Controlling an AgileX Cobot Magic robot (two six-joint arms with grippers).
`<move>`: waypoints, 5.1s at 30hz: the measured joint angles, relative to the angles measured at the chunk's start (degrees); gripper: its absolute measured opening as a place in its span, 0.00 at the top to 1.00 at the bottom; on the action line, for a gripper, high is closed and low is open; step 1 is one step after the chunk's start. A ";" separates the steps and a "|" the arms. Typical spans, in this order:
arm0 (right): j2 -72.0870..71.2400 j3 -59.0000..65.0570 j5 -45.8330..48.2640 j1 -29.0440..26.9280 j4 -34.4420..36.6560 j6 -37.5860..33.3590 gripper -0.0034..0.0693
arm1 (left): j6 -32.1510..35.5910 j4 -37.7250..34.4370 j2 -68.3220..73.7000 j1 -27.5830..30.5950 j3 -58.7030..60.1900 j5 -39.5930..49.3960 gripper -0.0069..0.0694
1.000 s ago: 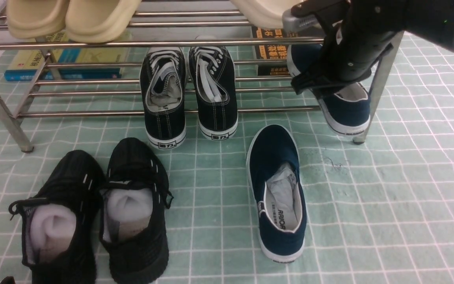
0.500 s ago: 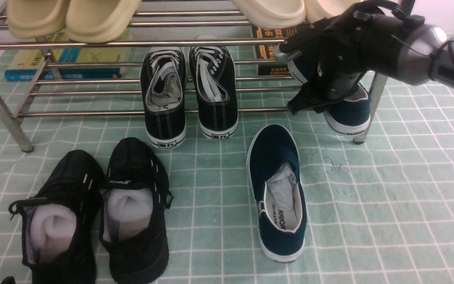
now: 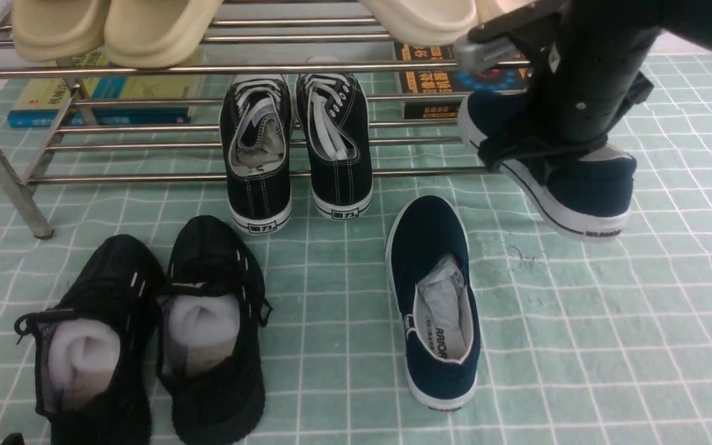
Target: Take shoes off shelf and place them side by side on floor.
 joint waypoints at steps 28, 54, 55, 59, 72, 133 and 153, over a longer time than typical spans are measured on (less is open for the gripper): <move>1.09 27.20 -25.08 1.74 7.43 11.95 0.92 | 0.00 0.00 0.00 0.00 0.00 0.00 0.60; -12.91 10.65 -1.43 0.55 5.63 -1.62 0.87 | 0.00 0.00 0.00 0.00 0.00 0.00 0.60; -13.27 10.71 -1.31 0.55 5.62 -1.63 0.89 | 0.00 0.00 0.00 0.00 0.00 0.00 0.60; -22.47 14.30 -0.94 0.55 5.23 -1.85 0.97 | 0.00 0.00 0.00 0.00 0.00 0.00 0.60; -56.06 59.18 -40.74 0.55 9.36 -3.02 0.97 | 0.00 0.00 0.00 0.00 0.00 0.00 0.60; -103.18 101.35 -49.34 -30.87 7.87 -9.16 0.93 | 0.00 0.17 0.00 0.00 0.00 0.00 0.59; -103.18 101.35 -49.34 -30.91 7.87 -9.16 0.90 | 0.00 0.17 0.00 0.00 0.00 0.00 0.59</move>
